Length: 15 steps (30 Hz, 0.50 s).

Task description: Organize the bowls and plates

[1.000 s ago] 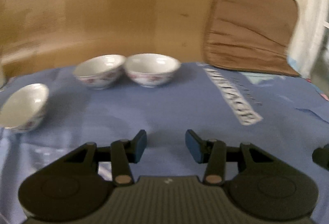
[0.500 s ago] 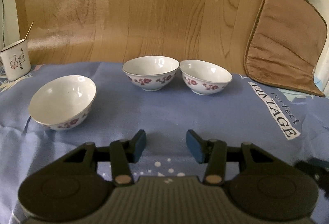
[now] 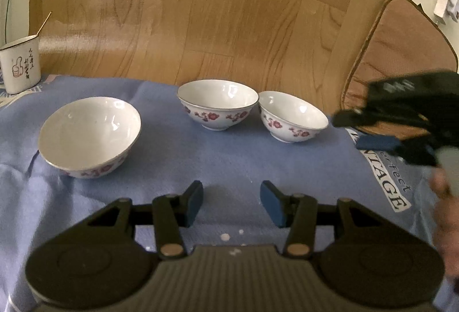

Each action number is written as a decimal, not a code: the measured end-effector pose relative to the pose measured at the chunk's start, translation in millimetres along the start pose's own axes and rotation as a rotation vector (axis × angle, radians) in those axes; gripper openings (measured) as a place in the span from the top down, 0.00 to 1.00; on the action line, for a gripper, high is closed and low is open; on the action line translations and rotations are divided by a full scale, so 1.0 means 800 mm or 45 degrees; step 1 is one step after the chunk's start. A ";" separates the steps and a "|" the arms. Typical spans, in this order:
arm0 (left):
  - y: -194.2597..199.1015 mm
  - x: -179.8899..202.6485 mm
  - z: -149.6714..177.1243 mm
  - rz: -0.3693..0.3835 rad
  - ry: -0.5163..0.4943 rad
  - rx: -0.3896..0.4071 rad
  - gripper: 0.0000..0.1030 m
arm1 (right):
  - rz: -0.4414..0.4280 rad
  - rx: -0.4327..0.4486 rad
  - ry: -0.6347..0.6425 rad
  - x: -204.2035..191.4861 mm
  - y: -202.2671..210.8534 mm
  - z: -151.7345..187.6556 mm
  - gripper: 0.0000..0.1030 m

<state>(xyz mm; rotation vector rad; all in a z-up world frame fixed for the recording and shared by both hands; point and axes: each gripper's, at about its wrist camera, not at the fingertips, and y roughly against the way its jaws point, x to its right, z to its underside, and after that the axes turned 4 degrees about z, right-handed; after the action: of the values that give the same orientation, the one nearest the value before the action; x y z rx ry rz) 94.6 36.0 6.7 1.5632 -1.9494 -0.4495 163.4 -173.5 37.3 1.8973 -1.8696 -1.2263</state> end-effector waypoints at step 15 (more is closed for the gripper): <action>0.003 -0.027 -0.013 0.173 0.168 -0.014 0.55 | 0.006 -0.159 -0.081 0.001 -0.027 -0.009 0.92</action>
<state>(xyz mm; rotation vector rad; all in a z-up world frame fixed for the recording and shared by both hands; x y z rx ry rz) 102.3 58.3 10.9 1.4063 -1.9328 -0.2926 183.8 -173.0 27.0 1.8079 -1.7814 -1.3827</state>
